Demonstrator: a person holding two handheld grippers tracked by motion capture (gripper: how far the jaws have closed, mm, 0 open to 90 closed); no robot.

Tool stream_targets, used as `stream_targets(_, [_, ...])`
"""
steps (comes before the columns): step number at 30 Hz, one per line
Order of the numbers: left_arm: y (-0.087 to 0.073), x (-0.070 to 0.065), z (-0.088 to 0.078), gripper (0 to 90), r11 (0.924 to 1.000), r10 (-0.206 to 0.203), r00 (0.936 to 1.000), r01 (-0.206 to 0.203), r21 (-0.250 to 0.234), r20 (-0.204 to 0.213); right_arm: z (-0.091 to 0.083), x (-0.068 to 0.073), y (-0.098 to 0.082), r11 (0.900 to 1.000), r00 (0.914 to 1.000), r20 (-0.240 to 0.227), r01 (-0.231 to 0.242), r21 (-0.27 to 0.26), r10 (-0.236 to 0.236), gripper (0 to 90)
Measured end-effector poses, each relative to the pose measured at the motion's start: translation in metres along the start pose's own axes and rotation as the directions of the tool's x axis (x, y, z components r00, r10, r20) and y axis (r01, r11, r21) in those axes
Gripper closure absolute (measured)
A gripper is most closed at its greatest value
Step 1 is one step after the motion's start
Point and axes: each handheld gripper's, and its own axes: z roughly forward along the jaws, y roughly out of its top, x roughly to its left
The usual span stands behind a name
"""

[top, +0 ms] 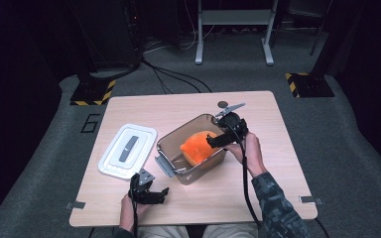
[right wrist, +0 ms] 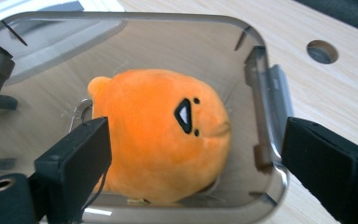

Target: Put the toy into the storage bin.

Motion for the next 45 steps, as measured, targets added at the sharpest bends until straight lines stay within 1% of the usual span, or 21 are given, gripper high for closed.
stream_targets(3, [0.000,0.000,0.000,10.9,1.0000,0.000,1.0000,0.000,0.000,0.000,-0.008,-0.004,-0.008,1.000,1.0000,0.006,-0.007,-0.023,0.007,4.5])
stream_targets(8, [0.000,0.000,0.000,10.9,1.0000,0.000,1.0000,0.000,0.000,0.000,-0.021,-0.013,-0.025,0.998,0.9994,0.031,-0.012,-0.069,0.015,0.8])
stream_targets(10, [0.000,0.000,0.000,10.9,1.0000,0.000,1.0000,0.000,0.000,0.000,-0.025,-0.015,-0.032,0.997,0.9993,0.032,-0.015,-0.078,0.018,0.0])
stream_targets(12, [0.000,0.000,0.000,10.9,1.0000,0.000,1.0000,0.000,0.000,0.000,-0.029,-0.018,-0.039,0.996,0.9989,0.044,-0.011,-0.090,0.015,0.0])
stream_targets(17, [0.000,0.000,0.000,10.9,1.0000,-0.003,1.0000,0.003,-0.002,0.000,-0.036,-0.024,-0.055,0.993,0.9969,0.071,-0.026,-0.112,0.034,0.0])
stream_targets(20, [0.000,0.000,0.000,10.9,1.0000,-0.003,1.0000,0.003,-0.002,0.000,-0.038,-0.029,-0.065,0.992,0.9953,0.086,-0.033,-0.121,0.044,0.0])
stream_targets(21, [0.000,0.000,0.000,10.9,1.0000,-0.003,1.0000,0.003,-0.002,0.000,-0.038,-0.029,-0.065,0.992,0.9953,0.086,-0.033,-0.121,0.044,0.0])
stream_targets(22, [0.000,0.000,0.000,10.9,1.0000,-0.003,1.0000,0.003,-0.002,0.000,-0.038,-0.032,-0.073,0.992,0.9935,0.102,-0.038,-0.120,0.050,0.0])
stream_targets(26, [0.000,0.000,0.000,10.9,1.0000,-0.003,1.0000,0.003,-0.002,0.000,-0.033,-0.039,-0.090,0.991,0.9903,0.119,-0.056,-0.122,0.071,0.0])
stream_targets(28, [0.000,0.000,0.000,10.9,1.0000,0.000,1.0000,0.000,0.000,0.000,-0.030,-0.043,-0.100,0.990,0.9878,0.127,-0.074,-0.120,0.089,0.0])
stream_targets(29, [0.000,0.000,0.000,10.9,1.0000,-0.003,1.0000,0.003,-0.002,0.000,-0.030,-0.043,-0.100,0.990,0.9878,0.127,-0.074,-0.120,0.089,0.0])
stream_targets(30, [0.000,0.000,0.000,10.9,1.0000,-0.003,1.0000,0.003,-0.002,0.000,-0.025,-0.047,-0.109,0.989,0.9843,0.140,-0.091,-0.118,0.107,0.0])
stream_targets(34, [0.000,0.000,0.000,10.9,1.0000,-0.003,1.0000,0.003,-0.002,0.000,-0.014,-0.056,-0.130,0.984,0.9772,0.148,-0.136,-0.113,0.152,0.0])
stream_targets(35, [0.000,0.000,0.000,10.9,1.0000,0.000,1.0000,0.000,0.000,0.000,-0.011,-0.059,-0.136,0.984,0.9760,0.152,-0.140,-0.107,0.156,0.0])
stream_targets(36, [0.000,0.000,0.000,10.9,1.0000,-0.003,1.0000,0.003,-0.002,0.000,-0.008,-0.061,-0.142,0.982,0.9722,0.155,-0.160,-0.104,0.175,0.0])
stream_targets(38, [0.000,0.000,0.000,10.9,1.0000,-0.003,1.0000,0.003,-0.002,0.001,-0.001,-0.066,-0.154,0.979,0.9688,0.158,-0.177,-0.100,0.191,0.0])
stream_targets(39, [0.000,0.000,0.000,10.9,1.0000,-0.003,1.0000,0.003,-0.002,0.001,-0.001,-0.066,-0.154,0.979,0.9688,0.158,-0.177,-0.100,0.191,0.0])
stream_targets(40, [0.000,0.000,0.000,10.9,1.0000,-0.003,1.0000,0.003,-0.002,0.001,0.006,-0.070,-0.166,0.976,0.9637,0.162,-0.200,-0.092,0.212,0.0])
stream_targets(41, [0.000,0.000,0.000,10.9,1.0000,-0.003,1.0000,0.003,-0.002,0.000,0.010,-0.071,-0.171,0.974,0.9600,0.174,-0.206,-0.089,0.219,0.0])
stream_targets(42, [0.000,0.000,0.000,10.9,1.0000,-0.003,1.0000,0.003,-0.002,0.001,0.013,-0.072,-0.177,0.976,0.9589,0.185,-0.204,-0.079,0.215,0.0])
stream_targets(45, [0.000,0.000,0.000,10.9,1.0000,-0.003,1.0000,0.003,-0.002,0.000,0.021,-0.075,-0.191,0.974,0.9537,0.202,-0.213,-0.071,0.223,0.0])
